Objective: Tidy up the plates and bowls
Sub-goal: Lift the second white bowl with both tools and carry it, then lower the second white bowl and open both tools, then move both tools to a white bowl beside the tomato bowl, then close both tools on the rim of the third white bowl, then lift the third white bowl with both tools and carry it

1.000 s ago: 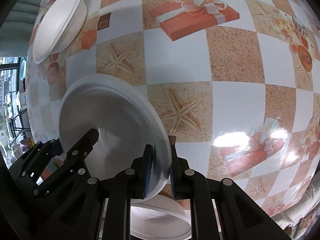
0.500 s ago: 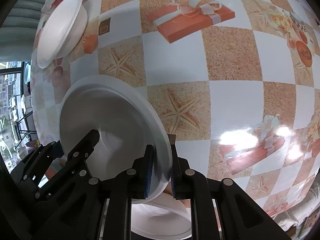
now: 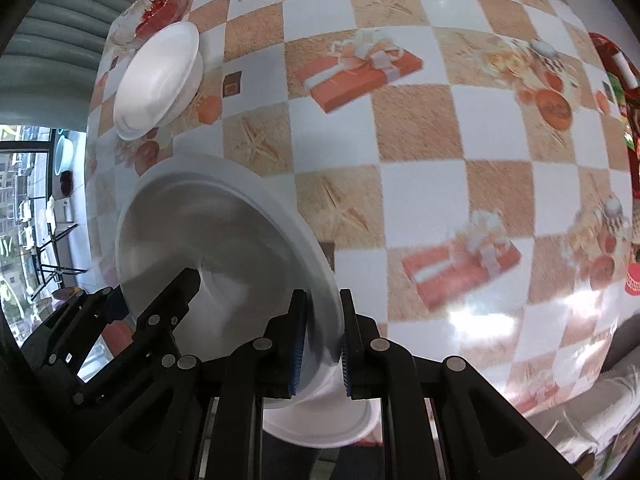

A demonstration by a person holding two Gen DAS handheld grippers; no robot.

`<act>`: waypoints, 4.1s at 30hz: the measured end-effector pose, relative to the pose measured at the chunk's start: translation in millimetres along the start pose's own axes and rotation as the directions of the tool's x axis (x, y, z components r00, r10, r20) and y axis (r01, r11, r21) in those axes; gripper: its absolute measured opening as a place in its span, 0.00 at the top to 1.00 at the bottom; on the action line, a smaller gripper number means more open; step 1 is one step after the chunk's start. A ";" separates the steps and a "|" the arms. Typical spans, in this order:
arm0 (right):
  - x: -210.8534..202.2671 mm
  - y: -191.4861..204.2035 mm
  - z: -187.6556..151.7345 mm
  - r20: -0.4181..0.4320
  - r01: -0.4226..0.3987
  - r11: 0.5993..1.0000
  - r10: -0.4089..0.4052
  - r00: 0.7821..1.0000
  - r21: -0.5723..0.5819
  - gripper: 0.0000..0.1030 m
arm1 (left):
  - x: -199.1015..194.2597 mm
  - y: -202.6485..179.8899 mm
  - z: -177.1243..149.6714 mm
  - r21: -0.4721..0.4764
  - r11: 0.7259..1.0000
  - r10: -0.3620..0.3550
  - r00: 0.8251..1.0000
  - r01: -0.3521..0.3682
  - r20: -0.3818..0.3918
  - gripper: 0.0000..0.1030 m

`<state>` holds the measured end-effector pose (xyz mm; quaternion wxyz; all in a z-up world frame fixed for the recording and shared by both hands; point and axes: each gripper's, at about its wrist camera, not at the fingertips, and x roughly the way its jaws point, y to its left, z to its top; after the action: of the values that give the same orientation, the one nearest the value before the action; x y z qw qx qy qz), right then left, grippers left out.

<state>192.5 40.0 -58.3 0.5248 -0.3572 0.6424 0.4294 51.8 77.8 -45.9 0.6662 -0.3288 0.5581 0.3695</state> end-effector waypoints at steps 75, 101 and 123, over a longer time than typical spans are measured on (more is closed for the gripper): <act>11.1 94.3 189.9 0.143 0.080 0.985 -0.058 0.988 -0.154 0.05 | 44.3 151.3 132.4 -0.392 0.909 0.147 0.989 -0.139 -0.010 0.00; 71.8 136.1 209.5 0.016 0.002 0.984 0.001 1.000 -0.177 0.85 | 107.0 159.2 173.9 -0.281 0.960 -0.003 0.998 -0.013 -0.058 0.67; 68.0 65.1 78.3 -0.097 0.025 0.988 -0.040 0.994 -0.154 0.84 | 103.4 41.3 38.6 -0.092 0.995 -0.041 0.992 0.030 -0.122 0.67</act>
<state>148.9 136.5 -119.8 0.4700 -0.4276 0.6273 0.4503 46.4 144.8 -142.8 0.6215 -0.3903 0.5752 0.3613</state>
